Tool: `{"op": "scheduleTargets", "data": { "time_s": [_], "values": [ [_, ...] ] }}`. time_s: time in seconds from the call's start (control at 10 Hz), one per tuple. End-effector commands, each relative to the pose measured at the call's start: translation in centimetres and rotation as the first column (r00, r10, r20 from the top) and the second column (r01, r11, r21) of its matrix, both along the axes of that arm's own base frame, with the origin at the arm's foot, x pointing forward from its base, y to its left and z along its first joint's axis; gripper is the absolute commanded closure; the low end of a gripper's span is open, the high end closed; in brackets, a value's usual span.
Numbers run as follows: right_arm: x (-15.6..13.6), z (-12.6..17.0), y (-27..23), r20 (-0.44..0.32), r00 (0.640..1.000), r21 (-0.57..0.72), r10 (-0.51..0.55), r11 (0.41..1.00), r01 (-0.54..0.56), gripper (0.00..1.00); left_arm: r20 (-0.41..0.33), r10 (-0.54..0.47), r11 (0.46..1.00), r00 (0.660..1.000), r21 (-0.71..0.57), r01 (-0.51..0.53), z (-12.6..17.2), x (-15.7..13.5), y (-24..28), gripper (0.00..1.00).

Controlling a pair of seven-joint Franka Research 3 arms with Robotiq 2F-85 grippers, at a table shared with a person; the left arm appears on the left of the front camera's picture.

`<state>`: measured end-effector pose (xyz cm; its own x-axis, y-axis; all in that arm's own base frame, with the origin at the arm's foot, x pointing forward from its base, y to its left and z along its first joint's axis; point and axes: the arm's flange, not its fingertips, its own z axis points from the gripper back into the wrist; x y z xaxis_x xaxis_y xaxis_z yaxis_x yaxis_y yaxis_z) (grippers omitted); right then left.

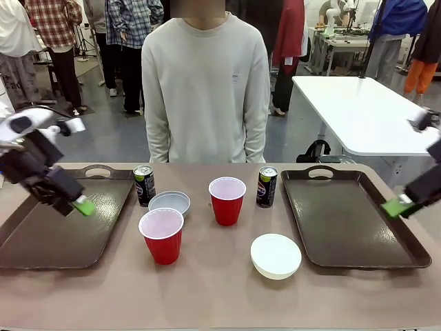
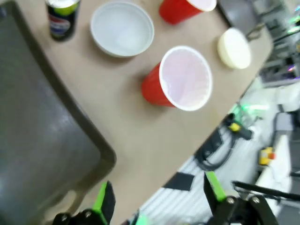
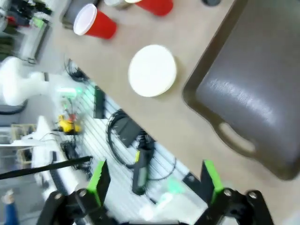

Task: Prepare tableware on both trays.
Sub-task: Pick up a Picnic Bowl from the table and place it on a Handle tray.

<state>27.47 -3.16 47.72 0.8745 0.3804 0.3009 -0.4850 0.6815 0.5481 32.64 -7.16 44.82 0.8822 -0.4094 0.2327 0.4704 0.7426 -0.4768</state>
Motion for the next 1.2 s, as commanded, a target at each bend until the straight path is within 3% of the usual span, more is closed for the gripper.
{"op": "scheduleTargets", "data": {
  "time_s": [0.0, 0.2, 0.5, 0.7, 0.9, 1.1],
  "values": [
    [0.5, -1.2, -2.3, -0.093, 0.993, 0.135, -0.074, 0.987, 0.086, 0.00, -0.089, 0.088, 0.991, 0.992, -0.089, -0.096, 0.5, -0.2, 3.8, 0.00],
    [-1.4, -2.0, -5.5, -0.145, 0.984, 0.227, -0.104, 0.964, 0.136, 0.00, -0.127, 0.112, 0.974, 0.986, -0.181, -0.134, -0.2, -2.2, 9.2, 0.00],
    [-4.6, -1.7, -11.7, -0.067, 0.988, 0.350, -0.141, 0.924, 0.155, 0.00, -0.048, 0.175, 0.906, 0.983, -0.384, -0.180, -2.4, -5.9, 14.9, 0.00],
    [-4.7, -2.5, -14.4, -0.060, 0.985, 0.436, -0.164, 0.883, 0.174, 0.00, -0.037, 0.201, 0.854, 0.979, -0.483, -0.194, -3.3, -6.5, 14.1, 0.00],
    [-4.9, -3.1, -15.9, -0.024, 0.986, 0.504, -0.167, 0.850, 0.156, 0.00, -0.055, 0.186, 0.842, 0.981, -0.505, -0.188, -3.5, -6.1, 12.7, 0.00],
    [-4.6, -3.7, -15.5, -0.025, 0.988, 0.483, -0.154, 0.863, 0.147, 0.00, -0.083, 0.187, 0.838, 0.979, -0.506, -0.203, -3.8, -5.7, 11.5, 0.00]
  ]
}}
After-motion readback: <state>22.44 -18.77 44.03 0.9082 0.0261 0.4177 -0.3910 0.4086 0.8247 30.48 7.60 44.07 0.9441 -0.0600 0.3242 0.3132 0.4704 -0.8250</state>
